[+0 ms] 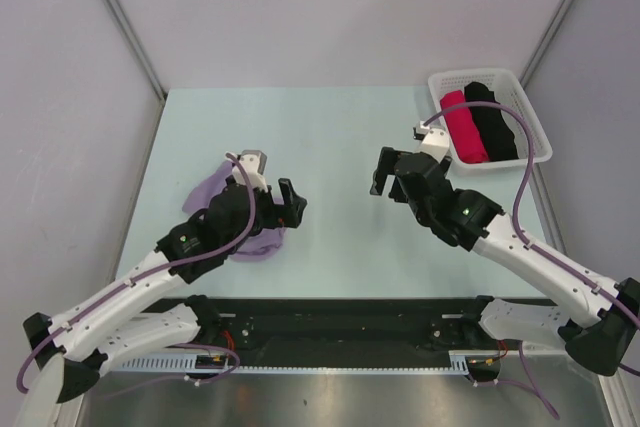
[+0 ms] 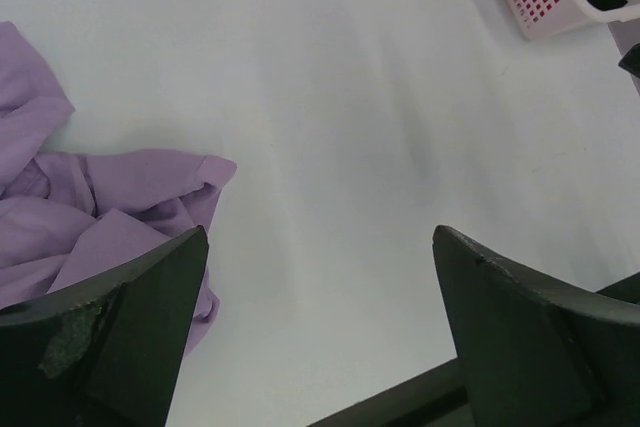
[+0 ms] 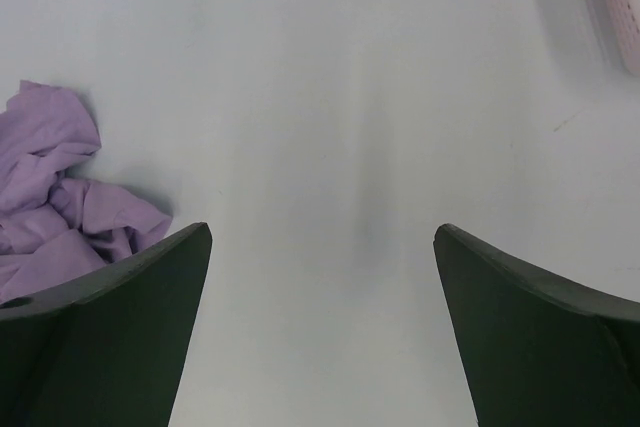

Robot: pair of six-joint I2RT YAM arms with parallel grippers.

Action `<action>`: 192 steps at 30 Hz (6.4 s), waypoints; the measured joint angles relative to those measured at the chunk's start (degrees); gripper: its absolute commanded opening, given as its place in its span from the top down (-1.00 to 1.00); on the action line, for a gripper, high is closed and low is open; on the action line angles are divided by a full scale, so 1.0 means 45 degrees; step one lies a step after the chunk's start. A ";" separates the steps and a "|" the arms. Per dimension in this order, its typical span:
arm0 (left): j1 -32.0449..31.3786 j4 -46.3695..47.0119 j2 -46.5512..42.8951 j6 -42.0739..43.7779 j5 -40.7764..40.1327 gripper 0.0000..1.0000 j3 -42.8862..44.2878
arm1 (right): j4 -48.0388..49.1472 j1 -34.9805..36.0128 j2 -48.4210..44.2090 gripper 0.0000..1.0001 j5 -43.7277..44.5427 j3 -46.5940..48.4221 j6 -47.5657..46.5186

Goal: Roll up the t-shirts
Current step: Flatten out the T-shirt at the center of the board.

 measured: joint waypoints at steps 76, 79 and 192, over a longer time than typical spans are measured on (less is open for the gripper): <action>0.6076 -0.1768 0.0690 0.0641 0.1219 1.00 0.6863 | 0.4269 -0.2186 0.0068 1.00 -0.1768 0.4454 -0.4512; 0.6076 -0.1311 0.0845 0.0918 0.1214 1.00 0.7558 | 0.5110 -0.2069 -0.0053 1.00 -0.1608 0.5008 -0.4949; 0.5610 -0.0840 0.4653 0.1554 -0.3594 1.00 0.9641 | 0.5168 -0.7664 0.1389 1.00 -0.6290 0.4269 -0.1729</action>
